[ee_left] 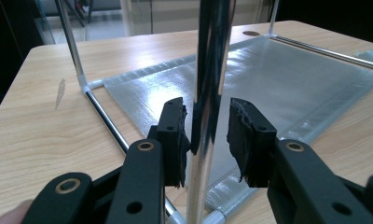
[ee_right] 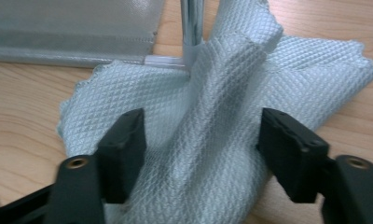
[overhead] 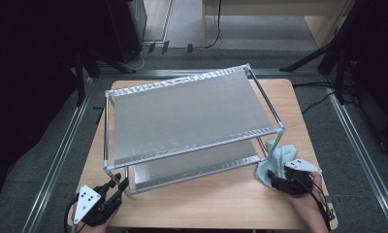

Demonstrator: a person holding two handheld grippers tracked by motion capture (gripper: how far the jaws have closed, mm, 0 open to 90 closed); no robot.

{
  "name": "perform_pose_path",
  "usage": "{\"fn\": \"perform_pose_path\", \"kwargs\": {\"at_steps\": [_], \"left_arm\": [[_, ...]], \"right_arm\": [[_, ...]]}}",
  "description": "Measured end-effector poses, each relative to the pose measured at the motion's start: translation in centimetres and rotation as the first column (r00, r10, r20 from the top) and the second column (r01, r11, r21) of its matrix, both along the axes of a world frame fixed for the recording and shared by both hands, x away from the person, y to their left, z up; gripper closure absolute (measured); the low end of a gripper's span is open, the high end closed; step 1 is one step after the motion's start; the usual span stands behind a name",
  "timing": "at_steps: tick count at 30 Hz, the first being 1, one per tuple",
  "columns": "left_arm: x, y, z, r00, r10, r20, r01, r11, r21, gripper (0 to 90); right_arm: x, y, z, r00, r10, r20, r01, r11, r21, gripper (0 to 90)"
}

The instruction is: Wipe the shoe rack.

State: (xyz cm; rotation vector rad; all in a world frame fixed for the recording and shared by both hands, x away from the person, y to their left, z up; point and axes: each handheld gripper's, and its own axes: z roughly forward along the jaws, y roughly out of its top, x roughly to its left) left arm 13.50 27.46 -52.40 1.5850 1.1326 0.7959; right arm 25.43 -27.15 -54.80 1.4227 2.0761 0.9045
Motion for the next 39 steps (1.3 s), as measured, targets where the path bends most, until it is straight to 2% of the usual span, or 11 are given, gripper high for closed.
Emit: {"fn": "perform_pose_path", "kwargs": {"at_steps": [5, 8, 10, 12, 14, 17, 20, 23, 25, 33, 39], "left_arm": [[0.1, -0.1, 0.0, 1.0, 0.002, -0.002, -0.002, 1.0, 0.006, 67.7], [0.1, -0.1, 0.0, 0.9999, 0.012, -0.003, -0.012, 0.9999, 0.011, 67.7], [0.0, -0.2, 0.0, 0.9999, 0.013, 0.003, -0.013, 0.9999, 0.01, 68.6], [-0.1, -0.3, 0.1, 0.9997, 0.021, 0.009, -0.021, 0.9997, 0.014, 70.7], [0.0, -0.2, 0.1, 0.9996, 0.027, 0.007, -0.028, 0.9996, 0.004, 74.2], [0.3, -0.3, 0.0, 0.9997, 0.025, -0.003, -0.025, 0.9995, -0.017, 77.0], [0.3, -0.6, -0.1, 0.9998, 0.018, -0.003, -0.018, 0.9998, -0.013, 78.0], [0.3, -1.0, -0.2, 1.0, 0.009, 0.0, -0.009, 1.0, 0.0, 79.0], [0.5, -1.2, -0.2, 0.9999, 0.013, 0.003, -0.013, 0.9999, 0.002, 79.3], [0.3, -1.6, -0.1, 0.9999, -0.01, -0.013, 0.009, 0.9997, -0.023, 79.4], [-0.3, -2.4, 0.1, 0.9952, -0.098, -0.008, 0.098, 0.9952, 0.004, 79.4]], "right_arm": [[-0.2, 0.2, 0.1, 0.9999, -0.001, 0.01, 0.001, 1.0, -0.03, 55.7], [-0.5, 0.4, 0.2, 0.9996, -0.013, 0.026, 0.015, 0.998, -0.067, 77.5], [-1.0, 0.8, 0.4, 0.9994, 0.023, 0.024, -0.021, 0.995, -0.099, 79.9], [-1.6, 1.3, 0.9, 0.9941, 0.101, 0.039, -0.098, 0.993, -0.067, 80.2], [-1.9, 2.3, 1.9, 0.9868, 0.133, 0.092, -0.132, 0.991, -0.017, 80.1], [-1.3, 4.1, 2.8, 0.975, 0.131, 0.18, -0.14, 0.989, 0.038, 79.8], [0.6, 6.8, 2.4, 0.9686, 0.104, 0.226, -0.11, 0.994, 0.012, 79.3], [2.3, 8.6, 0.9, 0.9836, 0.027, 0.178, -0.022, 0.999, -0.031, 79.4], [3.0, 9.1, 0.2, 0.9905, 0.013, 0.137, -0.007, 0.999, -0.042, 79.5], [3.0, 8.4, 0.5, 0.9967, 0.018, 0.079, -0.015, 0.999, -0.046, 80.6], [1.2, 6.6, 0.7, 0.9963, 0.018, 0.084, -0.013, 0.998, -0.063, 80.1]]}}
